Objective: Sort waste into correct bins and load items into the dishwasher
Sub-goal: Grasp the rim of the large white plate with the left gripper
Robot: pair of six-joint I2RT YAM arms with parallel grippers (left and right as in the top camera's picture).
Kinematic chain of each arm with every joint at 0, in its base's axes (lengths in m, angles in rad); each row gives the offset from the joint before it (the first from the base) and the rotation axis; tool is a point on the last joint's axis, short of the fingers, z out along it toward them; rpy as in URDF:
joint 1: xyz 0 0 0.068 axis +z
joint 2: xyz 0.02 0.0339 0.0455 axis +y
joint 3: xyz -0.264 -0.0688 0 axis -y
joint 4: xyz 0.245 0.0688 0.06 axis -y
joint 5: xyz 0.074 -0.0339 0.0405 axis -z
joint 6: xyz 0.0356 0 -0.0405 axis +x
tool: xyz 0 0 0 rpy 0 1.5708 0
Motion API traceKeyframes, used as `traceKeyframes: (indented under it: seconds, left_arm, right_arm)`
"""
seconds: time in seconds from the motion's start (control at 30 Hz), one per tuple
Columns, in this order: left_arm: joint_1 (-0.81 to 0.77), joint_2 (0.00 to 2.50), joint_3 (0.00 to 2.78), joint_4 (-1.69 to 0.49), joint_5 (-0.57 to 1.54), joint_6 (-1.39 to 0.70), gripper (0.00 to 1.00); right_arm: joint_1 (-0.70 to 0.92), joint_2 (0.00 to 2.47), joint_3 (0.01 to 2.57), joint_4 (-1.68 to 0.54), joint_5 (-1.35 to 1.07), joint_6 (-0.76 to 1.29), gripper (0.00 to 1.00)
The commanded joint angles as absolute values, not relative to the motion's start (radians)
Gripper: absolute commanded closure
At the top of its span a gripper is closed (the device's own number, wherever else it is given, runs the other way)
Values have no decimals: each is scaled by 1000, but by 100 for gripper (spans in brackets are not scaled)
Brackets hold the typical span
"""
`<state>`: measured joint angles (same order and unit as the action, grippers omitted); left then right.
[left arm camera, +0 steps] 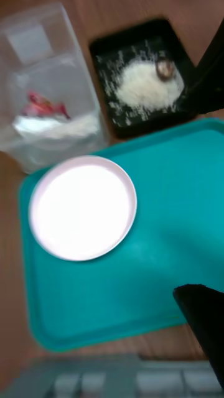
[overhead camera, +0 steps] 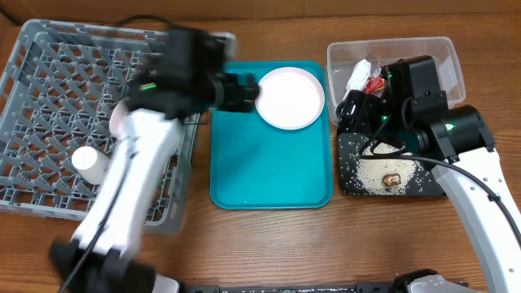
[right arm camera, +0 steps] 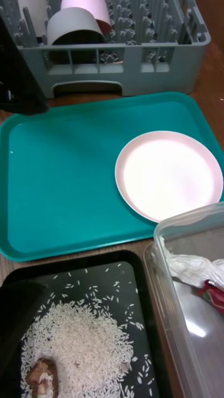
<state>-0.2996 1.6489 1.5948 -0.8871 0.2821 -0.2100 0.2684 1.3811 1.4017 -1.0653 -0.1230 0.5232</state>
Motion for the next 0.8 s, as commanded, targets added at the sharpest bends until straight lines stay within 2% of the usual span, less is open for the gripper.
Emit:
traceKeyframes:
  seconds: [0.0,0.2,0.43,0.57,0.63,0.73,0.77]
  left_arm:
    - [-385,1789,1599,-867,93,-321,14]
    - [-389,2016,1600,-786,133,-554,31]
    - [-385,2154,1600,-776,180,-633,33]
    - [-385,2178,1600,-785,174,-629,41]
    - [-381,2178,1600,-806,173,-610,54]
    - [-367,2177,1612,-860,173,-593,82]
    - [-361,2177,1622,-883,173,-585,87]
  right_arm:
    - [266,1371,1422,-1060,-113,524,14]
    - [266,1371,1422,-1061,-114,524,14]
    - [266,1371,1422,-1063,-114,524,14]
    - [266,1371,1422,-1074,-114,524,14]
    - [266,1371,1422,-1083,-114,524,14]
    - [266,1371,1422,-1099,-113,524,14]
    - [266,1371,1422,-1102,-113,524,14]
